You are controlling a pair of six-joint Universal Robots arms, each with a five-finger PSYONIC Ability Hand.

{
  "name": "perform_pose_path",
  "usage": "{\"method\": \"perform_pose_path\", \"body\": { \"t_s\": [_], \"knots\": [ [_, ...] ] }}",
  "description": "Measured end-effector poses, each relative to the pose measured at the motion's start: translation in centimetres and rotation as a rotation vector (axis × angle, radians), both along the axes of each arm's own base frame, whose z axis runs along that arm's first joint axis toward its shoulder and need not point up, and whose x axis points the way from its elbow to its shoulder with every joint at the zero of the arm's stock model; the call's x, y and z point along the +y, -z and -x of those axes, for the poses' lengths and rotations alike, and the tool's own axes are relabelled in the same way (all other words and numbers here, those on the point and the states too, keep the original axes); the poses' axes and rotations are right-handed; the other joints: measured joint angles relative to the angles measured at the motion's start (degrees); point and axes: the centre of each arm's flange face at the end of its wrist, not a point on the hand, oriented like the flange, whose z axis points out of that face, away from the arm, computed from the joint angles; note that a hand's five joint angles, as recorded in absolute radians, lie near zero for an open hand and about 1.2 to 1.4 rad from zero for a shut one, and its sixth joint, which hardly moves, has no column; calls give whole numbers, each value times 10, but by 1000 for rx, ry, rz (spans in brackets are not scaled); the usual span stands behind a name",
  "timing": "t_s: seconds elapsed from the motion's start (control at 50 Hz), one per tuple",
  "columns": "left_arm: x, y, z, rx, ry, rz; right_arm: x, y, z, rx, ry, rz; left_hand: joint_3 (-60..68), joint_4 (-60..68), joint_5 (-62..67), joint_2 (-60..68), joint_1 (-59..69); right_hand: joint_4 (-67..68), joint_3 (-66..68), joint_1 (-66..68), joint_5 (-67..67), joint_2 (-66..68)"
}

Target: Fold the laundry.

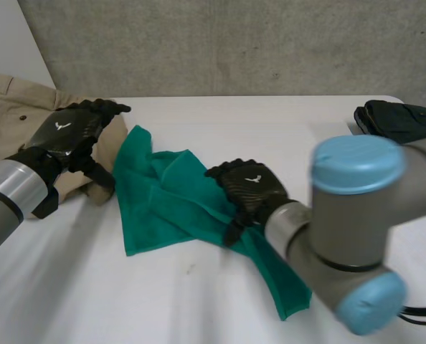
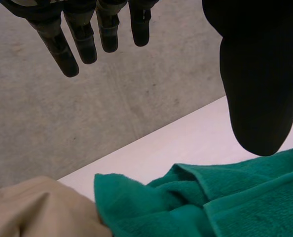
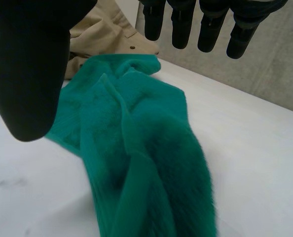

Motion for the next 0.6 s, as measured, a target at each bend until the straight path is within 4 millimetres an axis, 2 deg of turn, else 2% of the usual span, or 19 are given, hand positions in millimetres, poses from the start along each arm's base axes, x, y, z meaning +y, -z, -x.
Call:
{"method": "perform_pose_path", "body": {
  "t_s": [0.08,0.14,0.22,0.26,0.34,0.38,0.42,0.48,0.56,0.58,0.6],
  "knots": [
    [-1,-2,-8,20,-29,9,-7,17,-29,-8,5,6,0,0,0,0,0,11,8,3,9,6],
    [0,-6,-14,43,-48,20,-12,33,-50,-18,3,8,0,0,0,0,0,61,60,46,58,58],
    [1,-9,-18,63,-60,27,-15,48,-68,-29,-6,11,0,0,0,0,0,132,133,128,129,130],
    [2,-10,-21,75,-66,31,-19,59,-81,-43,-11,23,0,0,0,0,0,231,230,225,225,229],
    [2,-12,-23,91,-72,35,-27,67,-92,-62,-10,58,0,0,0,0,0,479,478,475,472,487],
    [1,-12,-24,97,-74,37,-30,65,-95,-66,-6,79,0,0,0,0,0,540,537,512,531,539],
    [0,-13,-24,102,-74,40,-33,60,-95,-67,1,102,0,0,0,0,0,558,553,512,540,549],
    [-3,-14,-24,110,-72,45,-38,40,-90,-68,15,142,0,0,0,0,0,561,555,512,541,549],
    [-13,-13,-20,117,-60,54,-41,-15,-71,-98,25,233,0,0,0,0,0,561,555,512,541,549],
    [-14,-13,-20,117,-59,54,-41,-19,-70,-101,24,241,0,0,0,0,0,562,555,512,541,549],
    [-18,-11,-18,115,-52,53,-39,-42,-60,-122,17,285,0,0,0,0,0,562,555,512,541,549]
  ]
}}
